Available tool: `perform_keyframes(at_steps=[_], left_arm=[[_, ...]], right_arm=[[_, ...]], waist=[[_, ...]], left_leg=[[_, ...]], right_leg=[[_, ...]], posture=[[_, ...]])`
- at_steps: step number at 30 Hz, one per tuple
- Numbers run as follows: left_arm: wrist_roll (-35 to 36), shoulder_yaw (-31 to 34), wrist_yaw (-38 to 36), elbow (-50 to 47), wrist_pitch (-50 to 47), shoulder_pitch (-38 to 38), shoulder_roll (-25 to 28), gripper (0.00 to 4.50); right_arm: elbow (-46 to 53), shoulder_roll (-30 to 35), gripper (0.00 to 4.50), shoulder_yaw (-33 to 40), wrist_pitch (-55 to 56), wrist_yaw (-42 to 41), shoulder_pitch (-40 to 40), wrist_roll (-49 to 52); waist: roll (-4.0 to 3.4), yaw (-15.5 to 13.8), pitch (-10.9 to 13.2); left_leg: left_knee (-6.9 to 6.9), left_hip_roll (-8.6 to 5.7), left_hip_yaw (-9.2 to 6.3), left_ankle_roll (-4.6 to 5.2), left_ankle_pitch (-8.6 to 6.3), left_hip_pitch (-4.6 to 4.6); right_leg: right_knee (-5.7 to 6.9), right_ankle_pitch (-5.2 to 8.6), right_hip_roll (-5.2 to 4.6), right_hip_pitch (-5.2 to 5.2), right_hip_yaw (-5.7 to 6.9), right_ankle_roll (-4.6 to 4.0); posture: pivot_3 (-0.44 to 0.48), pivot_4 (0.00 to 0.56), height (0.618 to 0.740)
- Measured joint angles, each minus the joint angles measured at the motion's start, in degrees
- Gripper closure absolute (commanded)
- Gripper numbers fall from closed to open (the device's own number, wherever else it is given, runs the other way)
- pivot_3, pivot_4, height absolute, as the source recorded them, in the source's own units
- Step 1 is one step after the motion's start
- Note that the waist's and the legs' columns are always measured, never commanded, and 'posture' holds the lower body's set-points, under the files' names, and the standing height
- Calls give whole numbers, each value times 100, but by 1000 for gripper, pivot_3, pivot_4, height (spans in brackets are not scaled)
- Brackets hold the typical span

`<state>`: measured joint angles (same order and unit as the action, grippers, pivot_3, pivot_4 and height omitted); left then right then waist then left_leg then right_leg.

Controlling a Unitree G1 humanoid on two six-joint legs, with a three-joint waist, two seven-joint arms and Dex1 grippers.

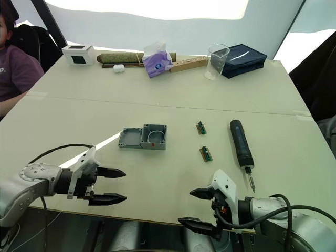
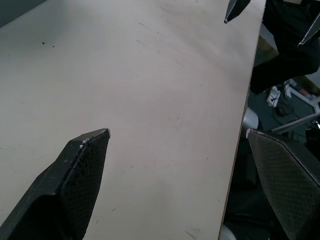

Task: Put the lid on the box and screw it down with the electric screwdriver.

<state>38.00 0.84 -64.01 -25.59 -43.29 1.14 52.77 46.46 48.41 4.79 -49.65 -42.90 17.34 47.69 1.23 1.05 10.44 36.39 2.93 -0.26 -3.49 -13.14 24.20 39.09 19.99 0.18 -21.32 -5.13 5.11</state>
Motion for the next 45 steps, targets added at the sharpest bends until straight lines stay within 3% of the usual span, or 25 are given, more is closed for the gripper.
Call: perform_keyframes(at_steps=[17, 24, 30, 34, 39, 45], left_arm=[[-35, -14, 33, 76, 50, 129, -32, 0], [-316, 3, 523, 214, 362, 348, -361, 0], [-1059, -433, 296, 1033, 479, 2156, 99, 0], [-1648, -1260, -468, 1689, 1001, 3327, 88, 0], [-2371, -2056, -1148, 2297, 1421, 4609, -255, 0], [-2864, -2823, -1462, 2709, 1319, 5094, -1036, 0]], right_arm=[[-75, -95, 28, -3, 235, 94, -178, -97], [-221, -260, 28, 14, 301, 296, -544, -196], [-261, -704, 28, 156, -6, 1074, -1433, 173], [-180, -669, 28, 19, -105, 1380, -2031, 141], [-154, -627, 28, -567, -195, 1606, -2474, -329], [-153, -634, 28, -1222, -93, 1723, -2547, -1047]], waist=[[0, 4, 0], [2, 2, -1], [2, 1, 0], [1, -6, 1], [1, -24, 1], [1, -10, 1]], left_leg=[[1, 0, 0, 0, 0, 0], [6, 0, -3, 0, 0, 0], [19, -5, 1, 0, 0, 16], [20, -6, 1, 0, 0, 26], [24, -8, -1, 1, 0, 30], [45, -6, -9, 6, -2, 37]], right_leg=[[1, -1, 2, 0, 0, 1], [7, -2, 6, 1, 2, 1], [11, -2, 10, -5, 13, 1], [13, -2, 12, -13, 19, 1], [11, -2, 14, -11, 23, 0], [18, -2, 16, -11, 27, 1]], posture=[[0, 150, 740], [0, 150, 740], [0, 150, 740], [0, 150, 740], [0, 150, 740], [0, 150, 740]])
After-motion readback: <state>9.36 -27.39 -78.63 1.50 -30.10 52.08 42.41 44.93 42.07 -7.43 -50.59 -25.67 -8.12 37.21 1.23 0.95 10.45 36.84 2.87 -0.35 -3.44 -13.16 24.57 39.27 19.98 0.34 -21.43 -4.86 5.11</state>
